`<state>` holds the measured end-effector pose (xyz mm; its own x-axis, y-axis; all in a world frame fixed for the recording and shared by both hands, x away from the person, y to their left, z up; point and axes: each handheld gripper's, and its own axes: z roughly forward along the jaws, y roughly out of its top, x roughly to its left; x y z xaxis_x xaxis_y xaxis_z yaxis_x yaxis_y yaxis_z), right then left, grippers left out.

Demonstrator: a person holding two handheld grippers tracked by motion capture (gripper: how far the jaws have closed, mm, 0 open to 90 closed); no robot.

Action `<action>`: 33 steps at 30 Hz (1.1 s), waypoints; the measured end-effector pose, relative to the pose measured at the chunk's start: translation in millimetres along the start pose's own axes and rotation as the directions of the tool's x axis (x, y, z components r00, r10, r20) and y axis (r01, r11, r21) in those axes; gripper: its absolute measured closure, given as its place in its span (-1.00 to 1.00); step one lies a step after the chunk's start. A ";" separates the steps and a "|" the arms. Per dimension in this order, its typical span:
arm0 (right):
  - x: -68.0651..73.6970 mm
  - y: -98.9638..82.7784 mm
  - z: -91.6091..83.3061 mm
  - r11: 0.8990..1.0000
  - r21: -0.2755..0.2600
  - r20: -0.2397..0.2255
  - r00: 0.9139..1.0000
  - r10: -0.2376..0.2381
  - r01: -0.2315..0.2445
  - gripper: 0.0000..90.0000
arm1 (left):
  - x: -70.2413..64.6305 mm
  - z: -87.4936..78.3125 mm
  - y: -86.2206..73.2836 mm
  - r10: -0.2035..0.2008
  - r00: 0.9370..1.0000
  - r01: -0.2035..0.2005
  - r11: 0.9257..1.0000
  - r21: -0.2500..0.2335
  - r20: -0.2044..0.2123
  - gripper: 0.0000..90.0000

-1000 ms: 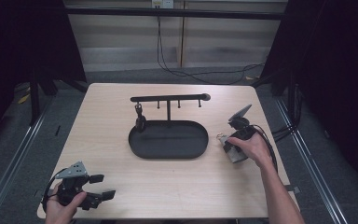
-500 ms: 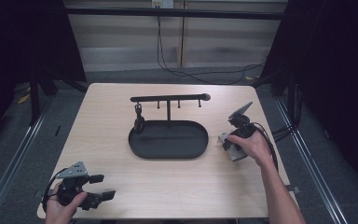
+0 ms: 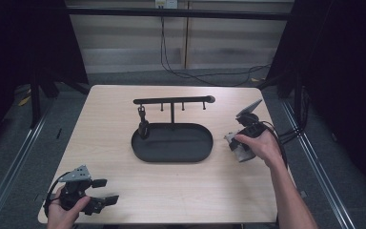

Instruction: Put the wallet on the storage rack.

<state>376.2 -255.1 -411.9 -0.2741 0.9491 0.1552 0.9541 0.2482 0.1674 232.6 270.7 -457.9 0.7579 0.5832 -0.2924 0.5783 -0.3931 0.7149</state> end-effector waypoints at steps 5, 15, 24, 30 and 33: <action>2.4 2.7 -11.4 1.000 -0.015 -0.008 1.000 0.002 -0.002 -0.26 | -0.1 -0.4 -0.2 -0.004 1.000 0.004 1.000 -0.003 0.005 -0.61; 5.3 4.7 -27.9 0.998 -0.060 -0.032 0.999 0.006 -0.008 -0.26 | 0.3 -0.6 -0.6 -0.009 1.000 0.009 1.000 -0.007 0.004 -0.61; 16.5 11.5 -36.4 0.993 -0.116 -0.091 0.996 -0.009 -0.001 -0.26 | 1.2 -1.2 -0.4 -0.016 1.000 0.016 1.000 -0.015 -0.001 -0.61; 27.6 19.5 -36.3 0.989 -0.149 -0.129 0.991 -0.021 0.002 -0.26 | 1.2 -2.2 -0.4 -0.014 1.000 0.014 1.000 -0.018 -0.001 -0.61; 33.8 23.0 -31.7 0.987 -0.163 -0.140 0.990 -0.029 0.006 -0.26 | 1.0 -3.2 -0.7 -0.015 1.000 0.016 1.000 -0.023 0.003 -0.61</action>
<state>385.1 -223.4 -371.9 -0.3161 0.9049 0.2851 0.9202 0.2192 0.3244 232.0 273.8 -456.7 0.7496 0.5874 -0.3050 0.5827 -0.3672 0.7250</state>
